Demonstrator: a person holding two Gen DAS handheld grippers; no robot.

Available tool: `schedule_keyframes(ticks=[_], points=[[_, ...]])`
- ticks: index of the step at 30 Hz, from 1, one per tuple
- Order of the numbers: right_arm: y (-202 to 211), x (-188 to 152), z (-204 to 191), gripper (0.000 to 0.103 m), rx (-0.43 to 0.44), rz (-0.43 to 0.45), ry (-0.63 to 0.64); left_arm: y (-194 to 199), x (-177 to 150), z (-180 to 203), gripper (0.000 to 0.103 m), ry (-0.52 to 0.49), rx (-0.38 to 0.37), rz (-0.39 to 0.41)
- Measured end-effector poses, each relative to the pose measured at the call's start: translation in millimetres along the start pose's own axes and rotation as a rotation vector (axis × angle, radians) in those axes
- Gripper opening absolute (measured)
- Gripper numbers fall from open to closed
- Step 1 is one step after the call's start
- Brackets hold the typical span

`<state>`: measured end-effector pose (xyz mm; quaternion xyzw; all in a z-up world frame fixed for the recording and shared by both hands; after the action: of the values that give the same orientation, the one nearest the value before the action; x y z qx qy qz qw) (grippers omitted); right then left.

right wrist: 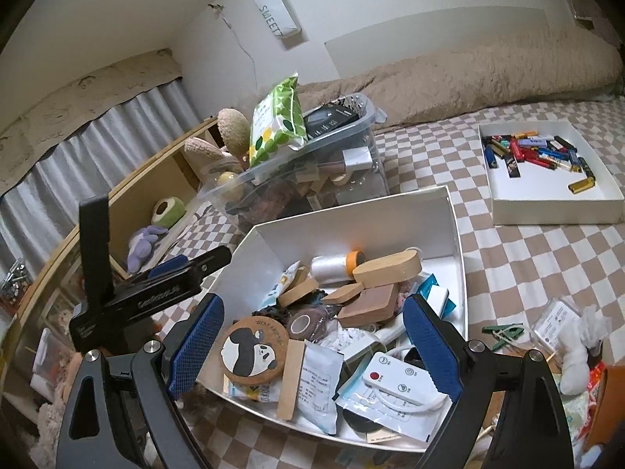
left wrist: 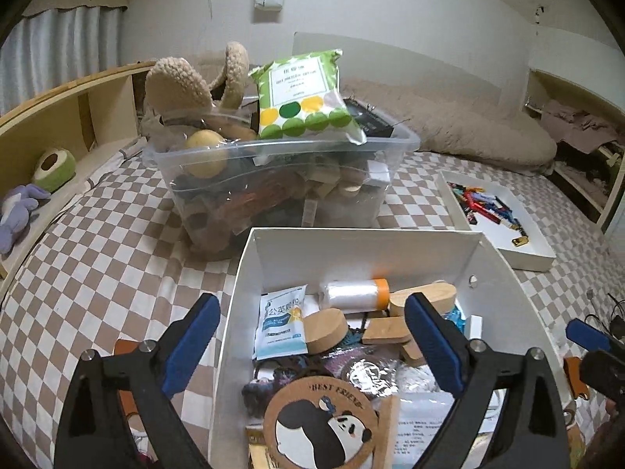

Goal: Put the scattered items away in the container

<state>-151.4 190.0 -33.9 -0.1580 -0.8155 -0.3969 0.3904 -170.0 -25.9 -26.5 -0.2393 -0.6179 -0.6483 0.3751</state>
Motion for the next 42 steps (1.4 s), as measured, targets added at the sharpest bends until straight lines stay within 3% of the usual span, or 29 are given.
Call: schedule_keyframes(ticks=[7,11,14,19,22,32,42], points=[[11,2,-4,0.093,-0.015,0.023,0.016,27,-5,3,0.103,-0.001,-0.016,0.05],[18,3,-10,0.094,-0.047,0.042,0.043,44,-6,3,0.103,0.004,-0.032,0.062],[27,3,-16,0.103,-0.07,0.056,0.077,57,-10,4,0.103,0.0,-0.037,0.075],[40,3,-26,0.103,-0.102,0.091,0.13,76,-17,8,0.103,-0.021,0.002,0.092],[48,1,-34,0.103,-0.135,0.109,0.17,88,-22,8,0.103,-0.028,-0.016,0.108],[67,-18,-43,0.103,-0.218,0.126,0.226,120,-37,1,0.103,0.006,-0.084,0.115],[73,-34,-47,0.103,-0.257,0.134,0.246,129,-63,-4,0.103,-0.005,-0.074,0.101]])
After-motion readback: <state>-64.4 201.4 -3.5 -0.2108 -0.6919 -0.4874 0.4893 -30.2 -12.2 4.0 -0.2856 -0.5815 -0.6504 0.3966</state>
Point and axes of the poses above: each gripper's, at about its wrist camera, not at the fingertips, and y roughly against the way its jaws point, z to its right, x to its top, the point moved 1 cm from there along -y, roughly the way its jaws point, and after that the axes turned 4 degrees about y, right-handed, at the moved point
